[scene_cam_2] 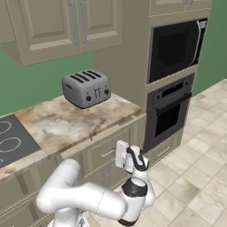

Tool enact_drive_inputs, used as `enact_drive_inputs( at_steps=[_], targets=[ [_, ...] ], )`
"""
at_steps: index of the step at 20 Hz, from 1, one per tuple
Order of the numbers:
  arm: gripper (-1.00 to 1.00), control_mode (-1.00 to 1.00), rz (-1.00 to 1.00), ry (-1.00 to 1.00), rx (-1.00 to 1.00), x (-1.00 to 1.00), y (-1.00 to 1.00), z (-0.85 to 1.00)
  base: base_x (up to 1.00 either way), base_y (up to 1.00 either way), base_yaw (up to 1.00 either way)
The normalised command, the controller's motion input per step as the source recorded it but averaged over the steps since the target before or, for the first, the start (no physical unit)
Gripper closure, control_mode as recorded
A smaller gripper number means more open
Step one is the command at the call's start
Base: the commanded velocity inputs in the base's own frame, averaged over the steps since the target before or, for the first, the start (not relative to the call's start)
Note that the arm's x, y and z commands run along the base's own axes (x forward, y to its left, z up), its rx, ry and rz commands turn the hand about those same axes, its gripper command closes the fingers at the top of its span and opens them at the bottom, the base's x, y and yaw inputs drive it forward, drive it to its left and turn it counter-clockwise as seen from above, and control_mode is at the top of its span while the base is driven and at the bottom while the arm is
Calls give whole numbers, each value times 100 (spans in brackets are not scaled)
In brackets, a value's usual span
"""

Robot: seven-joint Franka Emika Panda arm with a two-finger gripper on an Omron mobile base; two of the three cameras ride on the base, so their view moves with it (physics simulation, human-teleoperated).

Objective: Take a straw from the drawer in front and place it inside the glass cup on the dining counter.

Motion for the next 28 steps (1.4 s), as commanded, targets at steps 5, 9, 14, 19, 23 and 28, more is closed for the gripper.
enact_drive_inputs(
  at_steps=[5,9,14,19,23,28],
  targets=[
    [100,-100,3,0,11,-36,-100,-34,0,0,0],
    [100,-100,5,0,8,-39,-100,-36,0,0,0],
    [100,-100,6,0,3,-37,-100,-37,0,0,0],
    [100,-100,8,0,0,-41,-100,-45,0,0,0],
    [100,-100,9,1,0,-49,-100,-47,0,0,0],
    [100,-100,9,3,-1,-56,-100,-43,0,0,0]
  ],
)
